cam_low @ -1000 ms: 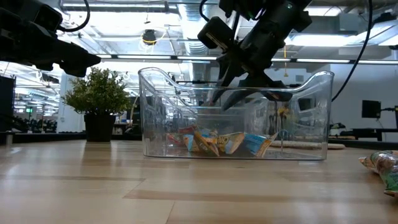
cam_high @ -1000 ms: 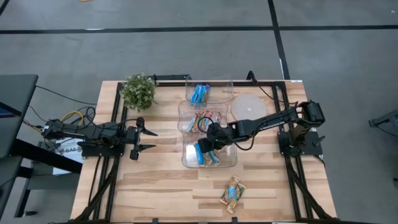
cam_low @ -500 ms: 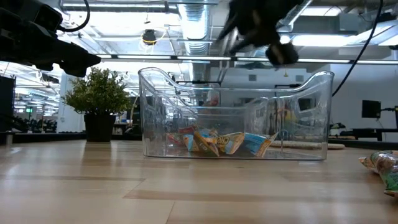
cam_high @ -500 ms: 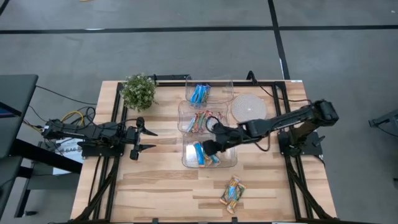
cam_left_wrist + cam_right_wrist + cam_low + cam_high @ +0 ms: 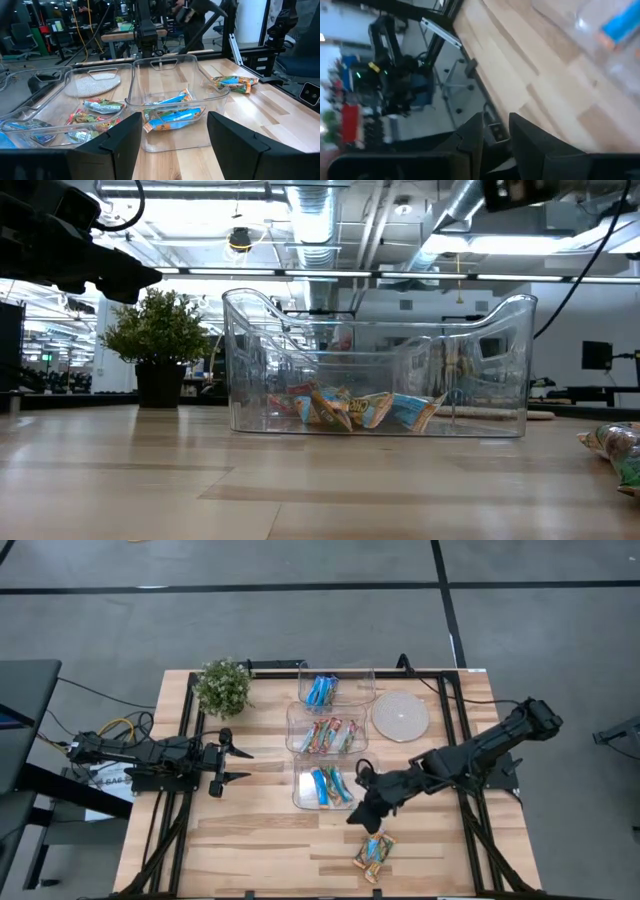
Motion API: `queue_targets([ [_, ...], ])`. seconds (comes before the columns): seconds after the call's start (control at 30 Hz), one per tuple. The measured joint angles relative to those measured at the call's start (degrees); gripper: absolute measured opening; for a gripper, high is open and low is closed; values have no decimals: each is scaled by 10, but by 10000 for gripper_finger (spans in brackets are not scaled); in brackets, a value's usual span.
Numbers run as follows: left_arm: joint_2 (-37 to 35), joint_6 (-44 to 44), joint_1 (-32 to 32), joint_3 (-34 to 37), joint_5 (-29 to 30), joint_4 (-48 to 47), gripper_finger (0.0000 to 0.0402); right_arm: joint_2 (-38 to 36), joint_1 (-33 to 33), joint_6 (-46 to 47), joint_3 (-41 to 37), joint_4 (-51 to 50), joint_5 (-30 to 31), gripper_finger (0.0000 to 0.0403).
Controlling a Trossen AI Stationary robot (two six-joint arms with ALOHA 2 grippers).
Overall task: Pick and place Granola Bars by type
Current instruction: Put the yellow granola bar into the bottom transparent bin
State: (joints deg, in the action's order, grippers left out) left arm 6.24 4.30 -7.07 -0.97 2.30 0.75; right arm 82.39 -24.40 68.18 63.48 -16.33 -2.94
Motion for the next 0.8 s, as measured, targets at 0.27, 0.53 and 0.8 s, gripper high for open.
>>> queue_targets([
  [0.27,0,0,0,0,0,0,219,33,-66,100,0,-21,1,87],
  [0.53,0,0,0,0,0,0,219,40,-161,212,1,-152,31,87],
  [0.8,0,0,0,0,0,0,219,54,-219,396,0,-215,75,87],
])
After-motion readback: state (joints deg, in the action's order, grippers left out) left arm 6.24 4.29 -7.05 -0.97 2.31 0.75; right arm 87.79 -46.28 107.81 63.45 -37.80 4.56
